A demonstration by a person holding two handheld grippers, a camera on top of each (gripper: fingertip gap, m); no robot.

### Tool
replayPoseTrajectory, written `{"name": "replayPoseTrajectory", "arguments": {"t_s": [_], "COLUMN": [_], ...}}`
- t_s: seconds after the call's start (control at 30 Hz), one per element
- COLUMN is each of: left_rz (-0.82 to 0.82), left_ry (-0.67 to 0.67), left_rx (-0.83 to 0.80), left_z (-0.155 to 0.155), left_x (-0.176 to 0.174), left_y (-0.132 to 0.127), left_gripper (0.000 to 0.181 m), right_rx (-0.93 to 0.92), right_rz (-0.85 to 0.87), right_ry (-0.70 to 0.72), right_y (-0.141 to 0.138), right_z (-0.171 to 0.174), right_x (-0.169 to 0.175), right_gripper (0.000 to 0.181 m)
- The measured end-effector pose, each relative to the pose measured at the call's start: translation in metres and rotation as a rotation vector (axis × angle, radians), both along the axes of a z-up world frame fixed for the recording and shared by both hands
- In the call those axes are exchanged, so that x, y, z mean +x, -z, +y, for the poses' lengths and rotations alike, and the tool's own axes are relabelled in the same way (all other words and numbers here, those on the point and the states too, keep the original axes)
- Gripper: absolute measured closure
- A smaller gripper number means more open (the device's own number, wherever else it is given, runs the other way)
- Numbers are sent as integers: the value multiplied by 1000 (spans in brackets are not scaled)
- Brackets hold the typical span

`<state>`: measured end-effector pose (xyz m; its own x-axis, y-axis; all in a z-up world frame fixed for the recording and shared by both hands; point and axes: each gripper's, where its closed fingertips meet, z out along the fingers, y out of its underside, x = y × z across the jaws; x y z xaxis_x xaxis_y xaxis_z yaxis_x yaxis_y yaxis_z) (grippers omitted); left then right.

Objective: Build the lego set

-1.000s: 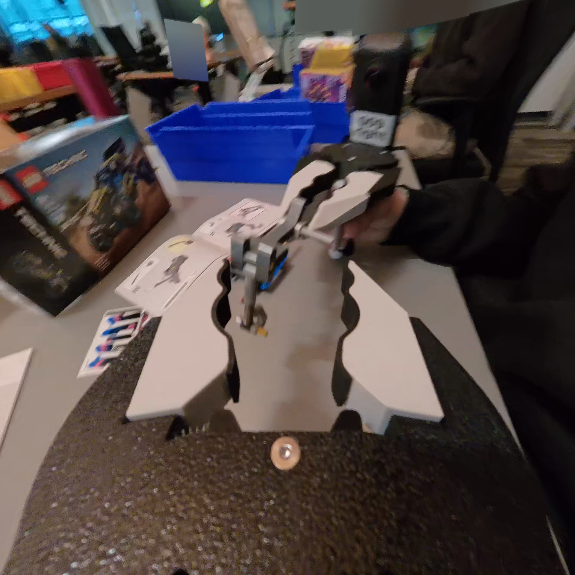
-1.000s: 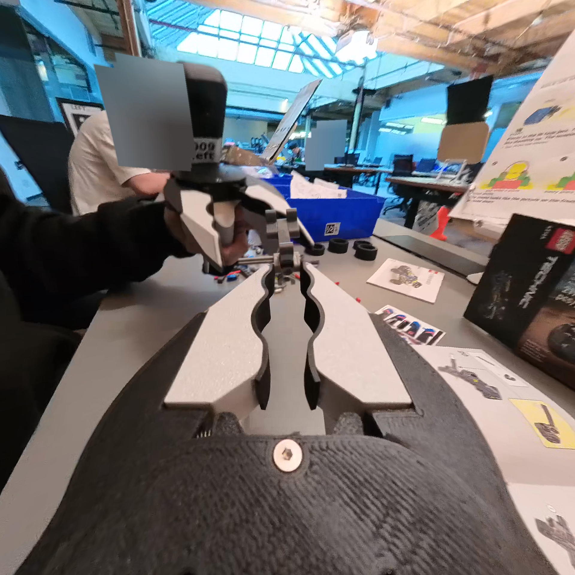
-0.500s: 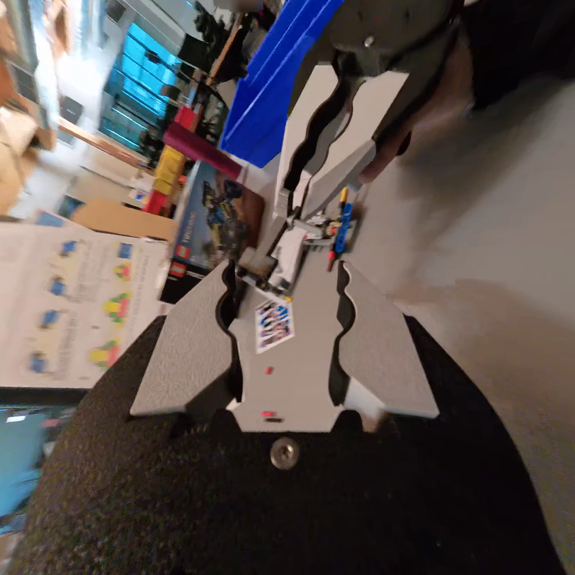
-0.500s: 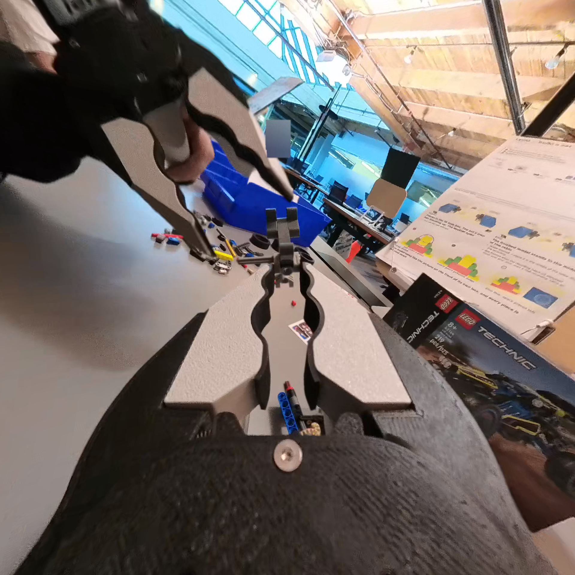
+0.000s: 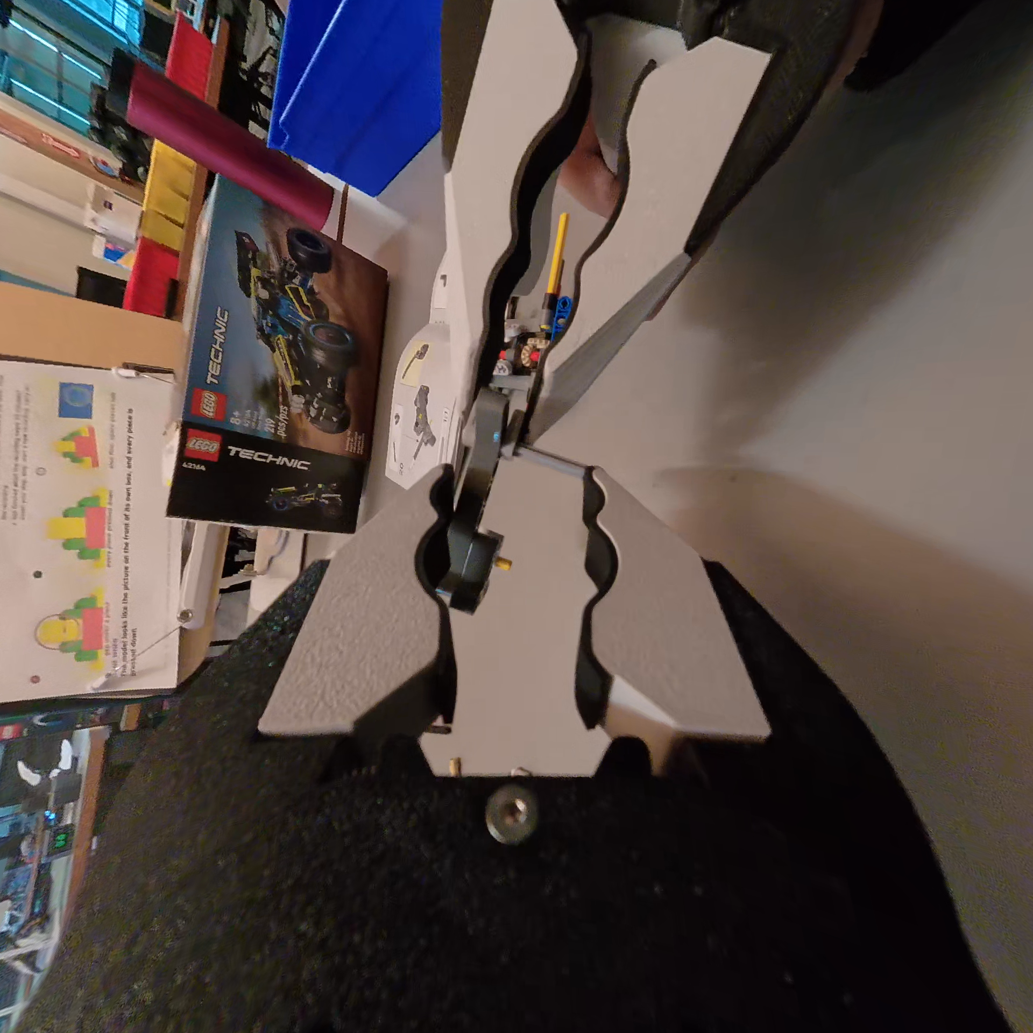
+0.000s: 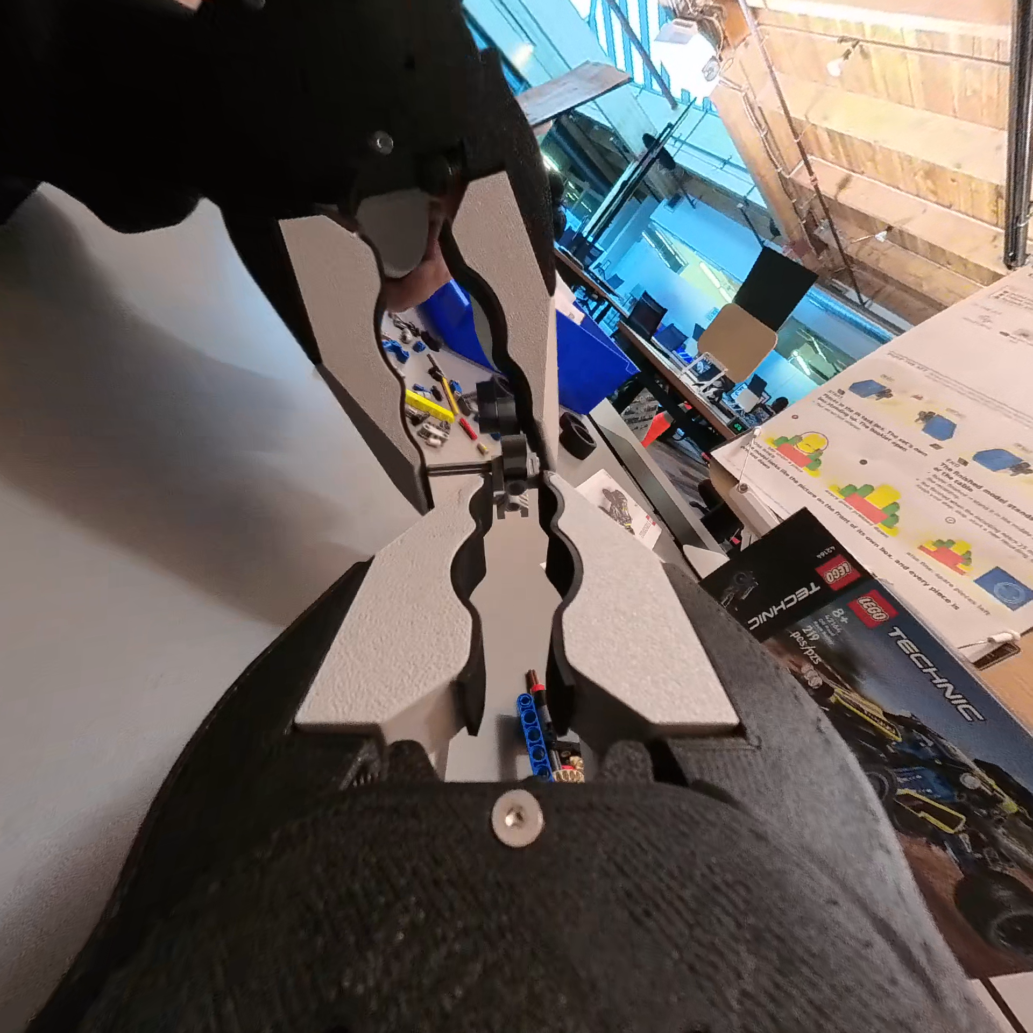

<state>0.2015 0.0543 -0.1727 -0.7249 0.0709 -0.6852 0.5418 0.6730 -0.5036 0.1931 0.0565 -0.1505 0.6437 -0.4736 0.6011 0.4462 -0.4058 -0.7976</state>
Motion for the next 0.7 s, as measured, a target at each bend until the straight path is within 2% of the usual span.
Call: {"name": "replayPoseTrajectory", "arguments": {"t_s": [0.2,0.3,0.43,0.7], "left_rz": [59,22,-3,14], "left_ry": [10,7,6,-24], "left_rx": [7,69,113,124], "left_z": [-4,-3,0,1], "left_x": [-5,-2,-1,2], "left_y": [7,15,16,20], "left_gripper": [138,141,140,140], "right_rx": [-38,-98,-89,-102], "right_rz": [13,8,28,57], "right_ry": [8,21,17,27], "right_y": [6,13,14,18], "right_z": [3,4,1,3], "right_x": [2,3,3,5], "right_gripper": [167,167,167,167]}}
